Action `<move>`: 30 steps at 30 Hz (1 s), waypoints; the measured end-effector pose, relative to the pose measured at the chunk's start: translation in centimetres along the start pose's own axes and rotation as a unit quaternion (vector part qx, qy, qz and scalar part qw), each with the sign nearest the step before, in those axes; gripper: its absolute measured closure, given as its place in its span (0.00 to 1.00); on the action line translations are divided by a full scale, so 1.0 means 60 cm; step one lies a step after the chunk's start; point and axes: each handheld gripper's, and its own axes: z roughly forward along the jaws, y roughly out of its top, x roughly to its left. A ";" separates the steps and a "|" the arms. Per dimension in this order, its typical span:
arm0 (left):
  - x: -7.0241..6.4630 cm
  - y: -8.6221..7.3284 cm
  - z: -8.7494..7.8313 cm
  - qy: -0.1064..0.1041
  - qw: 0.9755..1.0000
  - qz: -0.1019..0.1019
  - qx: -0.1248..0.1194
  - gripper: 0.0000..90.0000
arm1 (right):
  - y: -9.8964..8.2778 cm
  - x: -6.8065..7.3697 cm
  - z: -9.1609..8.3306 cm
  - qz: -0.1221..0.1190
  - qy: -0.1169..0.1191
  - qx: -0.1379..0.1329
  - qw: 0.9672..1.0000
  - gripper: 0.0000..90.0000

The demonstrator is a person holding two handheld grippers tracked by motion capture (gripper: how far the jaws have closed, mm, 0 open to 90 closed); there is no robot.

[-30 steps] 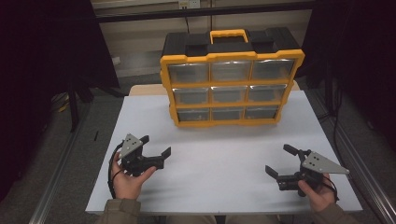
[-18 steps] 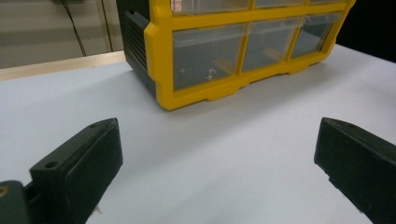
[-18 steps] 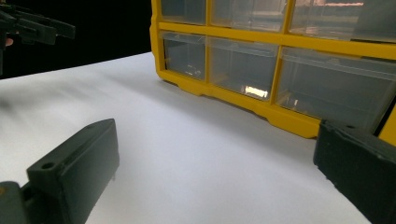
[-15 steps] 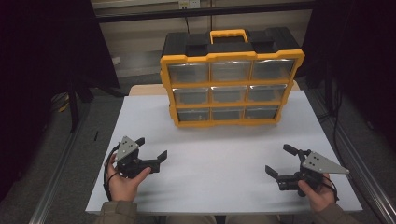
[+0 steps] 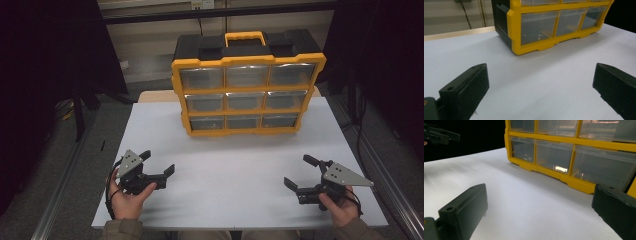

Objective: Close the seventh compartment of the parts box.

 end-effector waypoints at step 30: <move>0.002 -0.008 -0.022 -0.003 1.000 0.006 -0.016 0.00 | -0.001 -0.002 -0.001 -0.004 0.000 0.004 1.000 0.00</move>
